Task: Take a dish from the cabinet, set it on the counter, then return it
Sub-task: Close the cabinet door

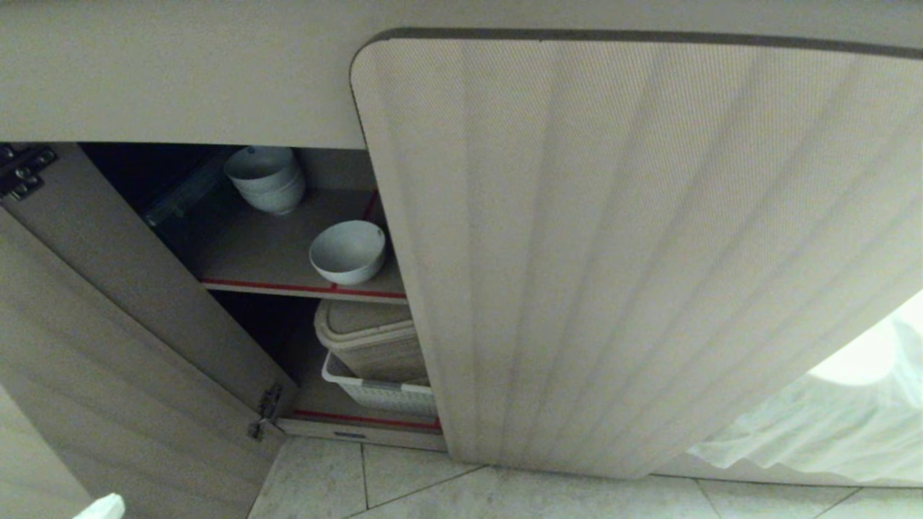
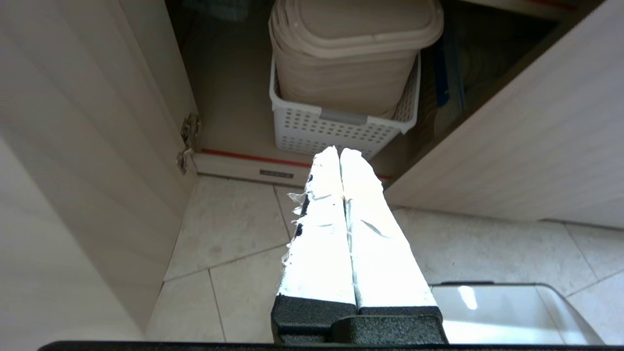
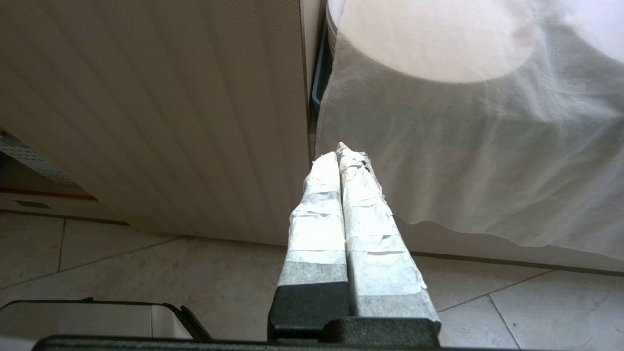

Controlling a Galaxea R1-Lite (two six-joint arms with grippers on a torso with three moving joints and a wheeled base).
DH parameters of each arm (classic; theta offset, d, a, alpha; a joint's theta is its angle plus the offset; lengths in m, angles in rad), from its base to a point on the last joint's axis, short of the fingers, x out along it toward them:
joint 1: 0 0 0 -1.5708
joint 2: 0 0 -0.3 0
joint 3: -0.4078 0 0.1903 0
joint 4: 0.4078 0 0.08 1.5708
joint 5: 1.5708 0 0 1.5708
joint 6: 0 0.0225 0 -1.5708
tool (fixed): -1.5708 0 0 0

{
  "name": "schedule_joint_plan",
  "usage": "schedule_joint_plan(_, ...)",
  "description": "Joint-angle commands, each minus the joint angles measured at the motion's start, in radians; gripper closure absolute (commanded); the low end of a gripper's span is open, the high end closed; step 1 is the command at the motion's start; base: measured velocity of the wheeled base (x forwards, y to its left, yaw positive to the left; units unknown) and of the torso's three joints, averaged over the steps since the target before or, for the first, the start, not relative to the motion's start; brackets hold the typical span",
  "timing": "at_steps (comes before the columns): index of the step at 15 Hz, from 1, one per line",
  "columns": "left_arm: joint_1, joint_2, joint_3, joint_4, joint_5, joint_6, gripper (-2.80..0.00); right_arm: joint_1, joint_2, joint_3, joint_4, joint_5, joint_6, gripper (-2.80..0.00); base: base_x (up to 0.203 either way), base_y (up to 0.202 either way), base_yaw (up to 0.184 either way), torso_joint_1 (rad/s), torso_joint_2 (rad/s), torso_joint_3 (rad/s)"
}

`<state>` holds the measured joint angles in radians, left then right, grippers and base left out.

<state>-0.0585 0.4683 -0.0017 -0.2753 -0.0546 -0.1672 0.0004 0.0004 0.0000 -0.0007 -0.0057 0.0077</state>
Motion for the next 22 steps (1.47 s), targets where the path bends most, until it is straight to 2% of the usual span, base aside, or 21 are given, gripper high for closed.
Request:
schedule_joint_plan(1,-0.002,-0.062,0.0,0.04,0.001,0.001,0.0,0.0,0.0,0.0,-0.001,0.0,0.0,0.0,0.0,0.0,0.0,0.0,0.0,0.0)
schedule_joint_plan(6,0.015,-0.156,0.0,0.138,0.0,0.003,0.0,0.001,0.0,0.0,0.0,0.0,0.0,0.0,0.0,0.0,0.0,0.0,0.0,0.0)
schedule_joint_plan(8,0.043,-0.189,0.0,0.165,0.0,0.022,0.0,0.0,0.0,0.0,-0.001,0.0,0.0,0.0,0.0,0.0,0.0,0.0,0.0,0.0)
schedule_joint_plan(12,0.053,-0.259,0.0,0.208,0.011,0.038,0.0,0.001,0.0,0.0,0.0,0.0,0.001,0.0,0.0,0.0,0.0,0.0,0.0,0.0)
schedule_joint_plan(18,0.056,-0.45,0.0,0.21,0.009,0.031,0.0,0.0,0.0,0.0,0.0,0.0,0.0,0.0,0.0,0.0,0.0,0.0,0.0,0.0)
schedule_joint_plan(22,0.057,-0.468,0.0,0.209,0.01,0.033,0.0,0.001,0.0,0.0,0.001,0.0,0.0,0.0,0.0,0.0,0.0,0.0,0.0,0.0)
